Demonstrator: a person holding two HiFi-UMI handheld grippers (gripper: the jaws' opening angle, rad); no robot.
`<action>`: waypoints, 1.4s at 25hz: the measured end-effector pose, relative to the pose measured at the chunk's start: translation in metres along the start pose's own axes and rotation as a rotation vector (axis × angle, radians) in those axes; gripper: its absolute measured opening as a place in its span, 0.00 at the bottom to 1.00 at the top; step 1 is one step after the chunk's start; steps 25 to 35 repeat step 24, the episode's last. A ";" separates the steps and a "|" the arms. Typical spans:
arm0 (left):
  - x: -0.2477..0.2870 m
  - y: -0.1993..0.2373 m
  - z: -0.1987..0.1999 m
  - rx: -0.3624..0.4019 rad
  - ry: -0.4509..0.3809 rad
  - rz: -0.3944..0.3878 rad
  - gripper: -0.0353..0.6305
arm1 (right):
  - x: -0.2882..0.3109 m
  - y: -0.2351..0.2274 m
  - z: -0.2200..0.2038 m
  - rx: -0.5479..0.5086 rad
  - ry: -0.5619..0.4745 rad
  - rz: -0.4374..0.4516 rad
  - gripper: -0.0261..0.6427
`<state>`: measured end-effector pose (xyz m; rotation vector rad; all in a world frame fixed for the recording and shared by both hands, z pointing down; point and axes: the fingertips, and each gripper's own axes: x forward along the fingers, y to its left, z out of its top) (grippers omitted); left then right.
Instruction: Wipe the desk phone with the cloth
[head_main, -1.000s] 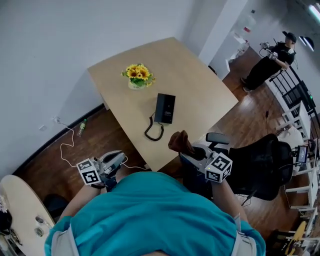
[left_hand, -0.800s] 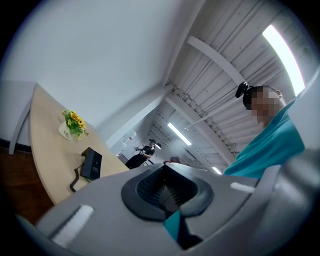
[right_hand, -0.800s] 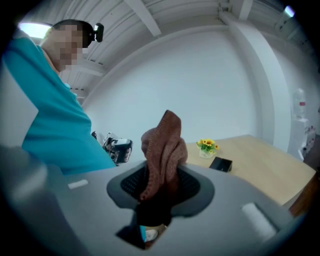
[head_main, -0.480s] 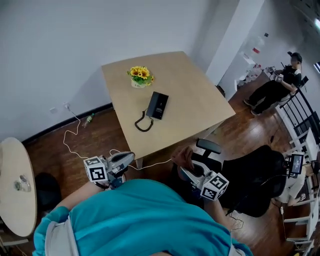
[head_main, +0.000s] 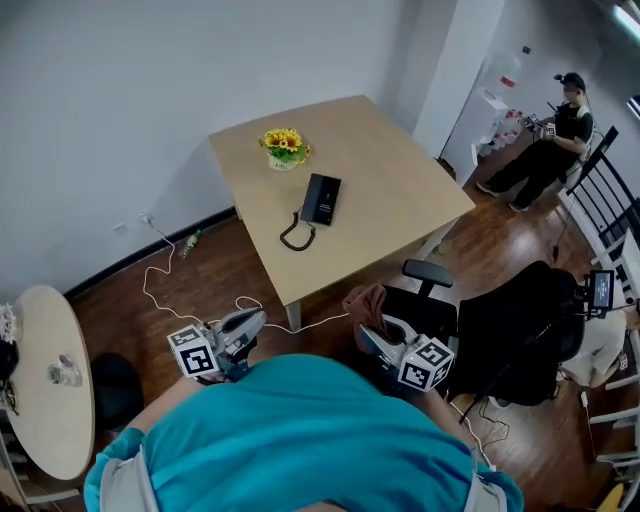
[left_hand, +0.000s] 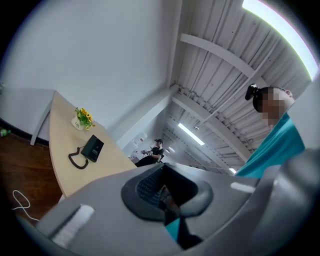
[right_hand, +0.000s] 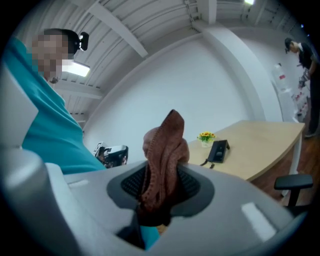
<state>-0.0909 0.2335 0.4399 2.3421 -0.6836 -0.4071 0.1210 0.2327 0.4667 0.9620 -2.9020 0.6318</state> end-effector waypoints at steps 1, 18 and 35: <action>-0.007 0.003 0.002 -0.003 0.000 -0.003 0.06 | 0.005 0.004 0.000 0.011 -0.011 -0.020 0.21; -0.036 0.018 0.036 -0.032 -0.022 -0.050 0.06 | 0.043 0.053 -0.016 0.041 0.001 -0.102 0.20; -0.041 0.020 0.033 -0.048 -0.019 -0.037 0.06 | 0.038 0.058 -0.019 0.042 -0.004 -0.110 0.20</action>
